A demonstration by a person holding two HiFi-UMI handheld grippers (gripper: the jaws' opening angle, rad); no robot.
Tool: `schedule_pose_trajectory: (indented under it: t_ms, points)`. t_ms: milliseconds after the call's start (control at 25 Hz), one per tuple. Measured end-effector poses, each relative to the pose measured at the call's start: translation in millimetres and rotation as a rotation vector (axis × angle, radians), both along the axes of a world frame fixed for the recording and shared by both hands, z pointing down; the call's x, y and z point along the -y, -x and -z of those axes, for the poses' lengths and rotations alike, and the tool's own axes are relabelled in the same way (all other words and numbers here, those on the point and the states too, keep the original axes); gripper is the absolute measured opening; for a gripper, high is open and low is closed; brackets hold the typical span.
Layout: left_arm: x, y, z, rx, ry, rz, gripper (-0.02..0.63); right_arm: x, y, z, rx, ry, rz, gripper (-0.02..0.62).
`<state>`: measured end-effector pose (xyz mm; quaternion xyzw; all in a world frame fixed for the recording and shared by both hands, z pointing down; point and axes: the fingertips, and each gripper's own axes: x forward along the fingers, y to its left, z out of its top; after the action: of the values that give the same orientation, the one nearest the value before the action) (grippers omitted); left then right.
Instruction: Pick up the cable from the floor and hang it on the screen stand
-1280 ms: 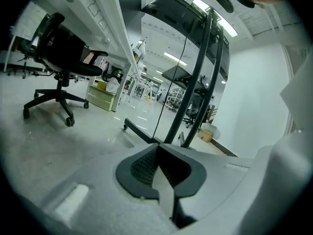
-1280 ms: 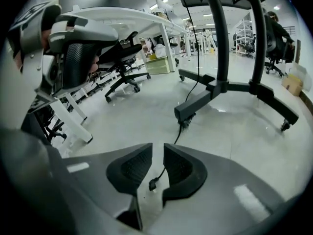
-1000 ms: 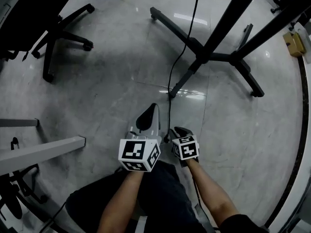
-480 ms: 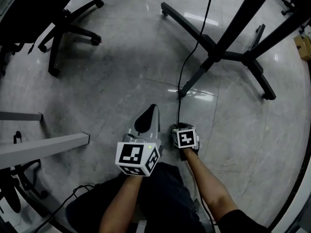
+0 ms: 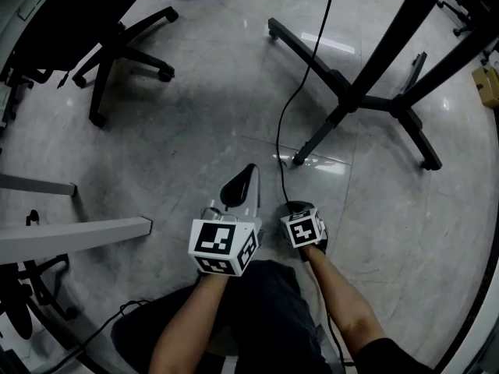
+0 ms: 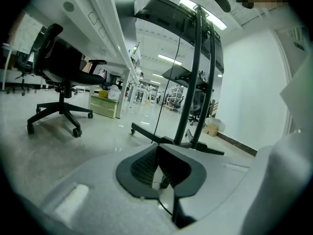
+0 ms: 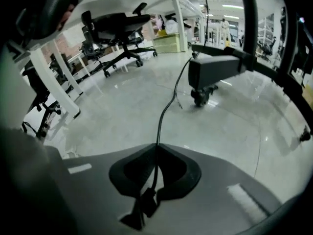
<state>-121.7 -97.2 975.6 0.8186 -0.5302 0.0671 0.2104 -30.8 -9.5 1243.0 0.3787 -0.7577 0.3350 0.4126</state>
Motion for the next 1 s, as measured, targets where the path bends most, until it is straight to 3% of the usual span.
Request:
schedule_pose_trajectory:
  t_ms: [200, 600, 840, 1000]
  points:
    - [20, 1, 40, 0.049, -0.026, -0.024, -0.008, 19, 17, 78, -0.012, -0.154, 0.12, 0.018]
    - [39, 0, 208, 0.095, -0.084, -0.099, -0.008, 57, -5, 302, -0.153, -0.394, 0.243, 0.018]
    - [47, -21, 325, 0.06, -0.061, -0.134, -0.008, 83, -29, 473, -0.25, -0.552, 0.292, 0.02]
    - [59, -47, 419, 0.008, -0.088, -0.191, -0.009, 105, -49, 595, -0.335, -0.677, 0.321, 0.021]
